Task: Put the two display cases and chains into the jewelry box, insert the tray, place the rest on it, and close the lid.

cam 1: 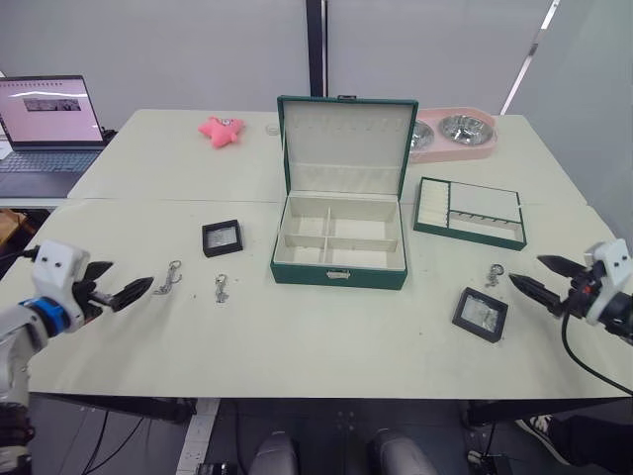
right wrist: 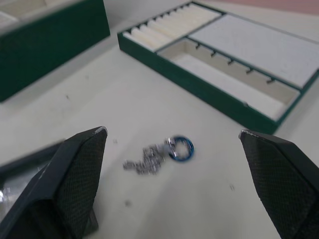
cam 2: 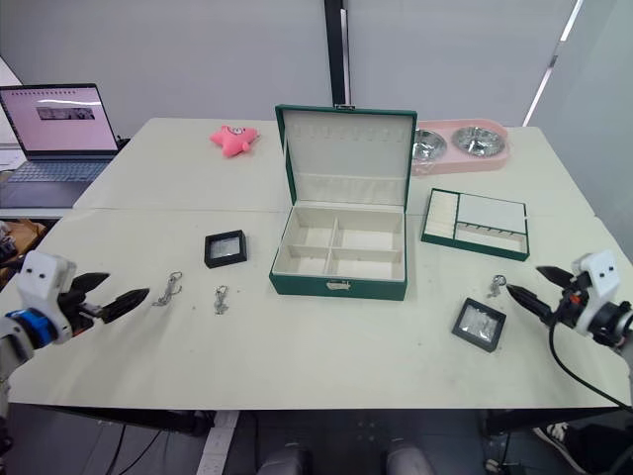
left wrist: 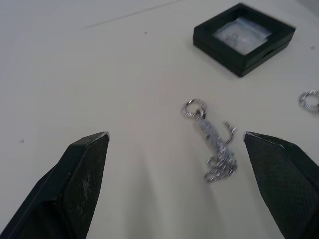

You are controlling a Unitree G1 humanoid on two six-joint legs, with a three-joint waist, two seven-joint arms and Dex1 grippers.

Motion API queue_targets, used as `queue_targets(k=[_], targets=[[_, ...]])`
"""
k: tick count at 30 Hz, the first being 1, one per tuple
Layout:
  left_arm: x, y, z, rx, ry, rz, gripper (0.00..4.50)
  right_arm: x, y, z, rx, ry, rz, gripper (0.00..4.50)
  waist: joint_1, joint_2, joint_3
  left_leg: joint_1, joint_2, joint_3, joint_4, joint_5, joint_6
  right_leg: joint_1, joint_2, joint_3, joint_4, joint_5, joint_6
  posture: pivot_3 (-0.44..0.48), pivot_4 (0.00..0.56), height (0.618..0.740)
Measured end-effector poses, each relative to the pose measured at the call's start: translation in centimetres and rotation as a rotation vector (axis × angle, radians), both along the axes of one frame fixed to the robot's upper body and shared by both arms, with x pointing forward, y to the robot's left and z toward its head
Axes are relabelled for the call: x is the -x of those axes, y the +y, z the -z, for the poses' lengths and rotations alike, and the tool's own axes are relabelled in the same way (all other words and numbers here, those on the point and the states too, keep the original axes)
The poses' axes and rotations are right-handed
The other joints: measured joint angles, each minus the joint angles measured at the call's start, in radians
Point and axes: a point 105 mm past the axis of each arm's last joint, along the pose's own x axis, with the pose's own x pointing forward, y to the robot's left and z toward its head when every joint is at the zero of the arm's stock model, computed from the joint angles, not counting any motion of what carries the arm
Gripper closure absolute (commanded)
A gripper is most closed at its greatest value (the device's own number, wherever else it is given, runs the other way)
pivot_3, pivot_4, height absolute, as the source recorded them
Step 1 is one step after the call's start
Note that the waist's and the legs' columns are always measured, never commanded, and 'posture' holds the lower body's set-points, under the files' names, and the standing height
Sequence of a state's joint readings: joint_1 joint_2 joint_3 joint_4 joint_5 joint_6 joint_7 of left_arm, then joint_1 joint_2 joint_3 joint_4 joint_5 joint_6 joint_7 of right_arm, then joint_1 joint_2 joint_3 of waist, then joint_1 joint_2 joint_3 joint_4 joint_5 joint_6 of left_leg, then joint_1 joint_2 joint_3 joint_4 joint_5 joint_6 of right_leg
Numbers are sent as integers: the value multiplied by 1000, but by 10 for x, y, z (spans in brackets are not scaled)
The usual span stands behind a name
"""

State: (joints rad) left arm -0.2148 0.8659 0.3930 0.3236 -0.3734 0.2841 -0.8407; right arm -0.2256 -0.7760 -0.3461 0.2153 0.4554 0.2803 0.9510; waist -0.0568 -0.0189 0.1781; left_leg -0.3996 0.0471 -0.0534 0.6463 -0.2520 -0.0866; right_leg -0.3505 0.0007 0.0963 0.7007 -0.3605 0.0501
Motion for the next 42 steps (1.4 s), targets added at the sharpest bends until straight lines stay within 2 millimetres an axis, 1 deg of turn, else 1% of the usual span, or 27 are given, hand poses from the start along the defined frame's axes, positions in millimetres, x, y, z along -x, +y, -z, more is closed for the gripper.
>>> queue_targets(k=[2,3,4,5,7,10,12,15,16,19,20,23,27,31,33,42], targets=[[-10,-11,-8,7,-36,-1,401,-7,11,-9,-24,-36,19,0,0,0,0,0,0,0,0,0,0,0,0,0,0,0,0,0,150,740],[-18,-21,-13,17,-59,6,569,-13,21,-14,-44,-61,22,175,0,0,0,0,0,0,0,0,0,0,0,0,1,0,0,0,150,740],[-26,-39,-17,22,-80,40,970,-20,38,-17,-58,-83,1,429,0,0,0,0,0,0,1,0,0,0,0,0,1,0,0,0,150,740],[-32,-51,-17,19,-86,67,1187,-24,48,-17,-60,-88,-8,619,0,0,0,0,0,0,1,0,0,0,0,0,2,0,0,0,150,740],[-42,-75,-13,22,-78,112,1820,-32,66,-13,-51,-77,-12,1320,1,0,0,0,-1,0,1,0,0,-1,0,0,2,0,0,0,150,740],[-51,-102,0,26,-44,156,2811,-41,84,-2,-22,-40,-15,2287,0,0,0,-2,-1,0,1,0,0,-2,0,0,2,0,0,0,150,740],[-55,-119,6,10,-25,197,3440,-43,94,4,24,-20,-30,2789,0,0,0,-1,-1,0,1,0,0,-2,0,0,2,0,0,0,150,740],[-58,-138,12,-1,-13,242,4316,-46,106,8,60,-8,-58,3473,0,0,0,-1,-1,0,1,0,0,-2,0,0,2,0,0,0,150,740],[-59,-143,14,-3,-9,252,4500,-46,108,11,66,-1,-64,3715,0,0,0,-1,0,0,1,0,0,-2,0,0,2,0,0,0,150,740],[-60,-148,16,-6,-4,265,4500,-45,117,18,69,24,-89,4395,-1,0,0,-1,0,0,1,0,0,-2,0,0,2,0,0,0,150,740],[-60,-150,17,-4,-3,268,4500,-44,121,20,67,32,-100,4477,-1,0,0,-1,0,0,1,0,0,-2,0,0,2,0,0,0,150,740],[-59,-157,21,0,15,287,4500,-41,139,22,55,38,-148,4477,-1,0,0,-1,0,0,1,0,0,-2,0,0,2,0,0,0,150,740],[-58,-159,24,3,24,295,4500,-40,150,27,38,53,-163,4477,0,0,0,-1,-1,0,1,0,0,-2,0,0,2,0,0,0,150,740],[-54,-161,30,6,48,315,4500,-42,153,28,41,60,-155,4477,-1,0,0,-1,0,0,1,0,0,-2,0,0,2,0,0,0,150,740],[-51,-165,33,5,58,336,4500,-43,156,28,48,58,-159,4477,-2,0,0,-1,0,0,1,0,0,-2,0,0,2,0,0,0,150,740],[-44,-167,36,16,82,344,4500,-46,156,28,44,58,-146,4477,-2,0,0,-1,0,0,1,0,0,-2,0,0,2,0,0,0,150,740]])
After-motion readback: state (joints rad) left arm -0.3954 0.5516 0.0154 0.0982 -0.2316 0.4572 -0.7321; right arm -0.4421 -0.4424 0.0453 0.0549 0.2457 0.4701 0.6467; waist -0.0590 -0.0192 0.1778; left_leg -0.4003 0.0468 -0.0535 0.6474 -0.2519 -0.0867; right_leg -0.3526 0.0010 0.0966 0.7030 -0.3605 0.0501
